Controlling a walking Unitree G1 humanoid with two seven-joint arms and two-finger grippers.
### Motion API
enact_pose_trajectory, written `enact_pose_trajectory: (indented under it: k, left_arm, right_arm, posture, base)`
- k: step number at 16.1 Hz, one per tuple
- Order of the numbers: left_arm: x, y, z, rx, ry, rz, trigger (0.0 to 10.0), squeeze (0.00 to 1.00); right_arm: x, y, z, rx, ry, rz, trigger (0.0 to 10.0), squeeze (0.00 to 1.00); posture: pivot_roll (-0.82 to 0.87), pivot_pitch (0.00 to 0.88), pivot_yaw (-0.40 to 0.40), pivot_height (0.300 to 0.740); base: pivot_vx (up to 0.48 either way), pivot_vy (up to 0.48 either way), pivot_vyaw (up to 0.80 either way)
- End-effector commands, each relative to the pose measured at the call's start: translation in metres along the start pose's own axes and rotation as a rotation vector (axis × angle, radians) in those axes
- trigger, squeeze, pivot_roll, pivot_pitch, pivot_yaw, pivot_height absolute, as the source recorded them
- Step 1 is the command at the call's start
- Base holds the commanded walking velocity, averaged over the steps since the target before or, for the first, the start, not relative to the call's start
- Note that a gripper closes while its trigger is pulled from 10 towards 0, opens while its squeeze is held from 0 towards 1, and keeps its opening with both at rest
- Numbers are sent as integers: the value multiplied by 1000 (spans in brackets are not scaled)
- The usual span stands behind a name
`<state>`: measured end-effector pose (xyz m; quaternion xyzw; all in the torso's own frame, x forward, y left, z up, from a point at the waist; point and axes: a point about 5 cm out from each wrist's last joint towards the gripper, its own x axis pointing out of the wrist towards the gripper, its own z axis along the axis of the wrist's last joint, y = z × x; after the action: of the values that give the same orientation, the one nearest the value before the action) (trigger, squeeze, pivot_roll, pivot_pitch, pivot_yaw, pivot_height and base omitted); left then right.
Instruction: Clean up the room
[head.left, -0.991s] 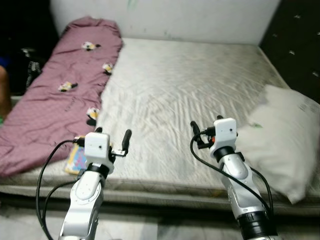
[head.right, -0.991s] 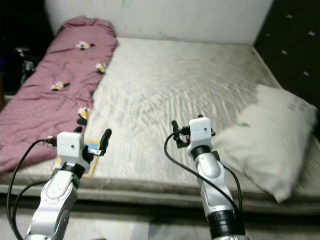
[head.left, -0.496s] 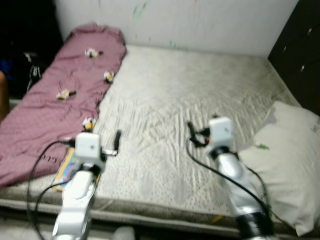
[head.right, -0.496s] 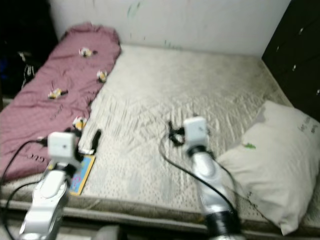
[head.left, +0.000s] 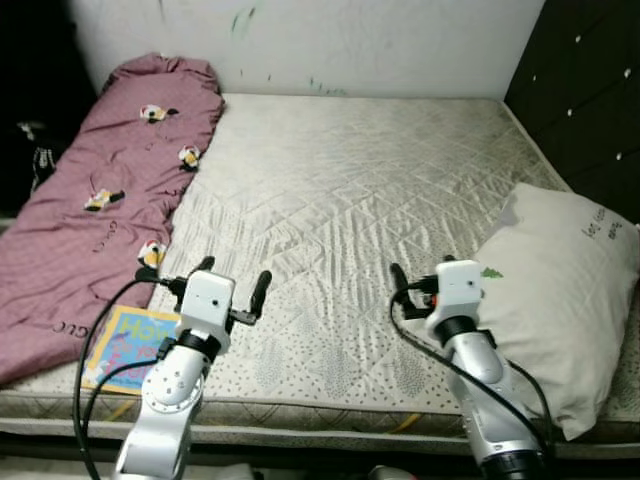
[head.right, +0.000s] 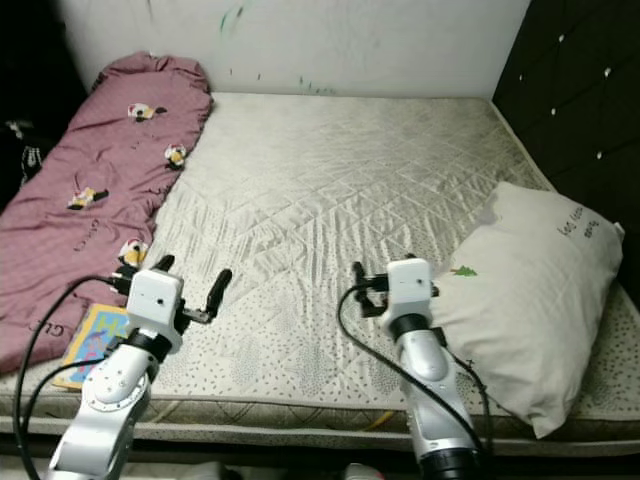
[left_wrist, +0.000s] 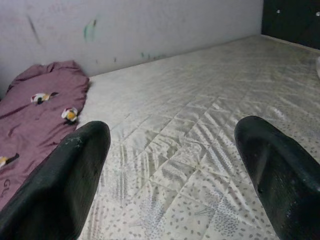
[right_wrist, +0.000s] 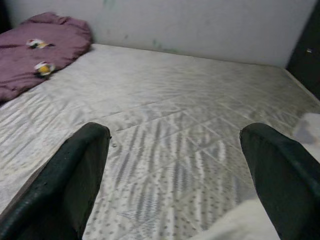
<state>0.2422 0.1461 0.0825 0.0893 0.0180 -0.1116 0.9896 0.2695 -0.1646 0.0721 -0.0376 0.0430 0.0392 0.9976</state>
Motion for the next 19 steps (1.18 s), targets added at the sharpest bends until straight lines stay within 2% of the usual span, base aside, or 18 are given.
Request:
enact_pose_trajectory:
  k: [1, 3, 6, 9, 11, 19]
  left_arm:
    - [3, 2, 0, -20, 3, 29, 10000, 0]
    - [4, 3, -1, -42, 13, 88, 10000, 0]
    - [3, 11, -1, -101, 13, 155, 10000, 0]
    - [2, 12, 1, -102, 8, 150, 10000, 0]
    - [3, 10, 2, -100, 6, 132, 10000, 0]
    - [6, 8, 3, -105, 2, 113, 10000, 0]
  right_arm:
    - [2, -5, 9, 12, -32, -28, 10000, 0]
    - [-1, -9, 10, 7, -32, -37, 10000, 0]
    - [-1, -6, 9, 10, -29, -26, 10000, 0]
    - [2, 0, 11, 15, -29, -6, 10000, 0]
    - [4, -2, 11, 9, -31, -17, 10000, 0]
    - [-2, 1, 7, 10, -18, -10, 10000, 0]
  posture:
    - [-68, 0, 13, 740]
    - [-68, 0, -1, 740]
    - [-55, 0, -11, 740]
    - [-44, 0, -13, 740]
    - [-49, 0, -9, 740]
    - [-55, 0, -7, 740]
  base:
    - [0, 0, 0]
    - [0, 0, 0]
    - [0, 0, 0]
    - [0, -249, 0]
    - [0, -261, 0]
    - [0, -308, 0]
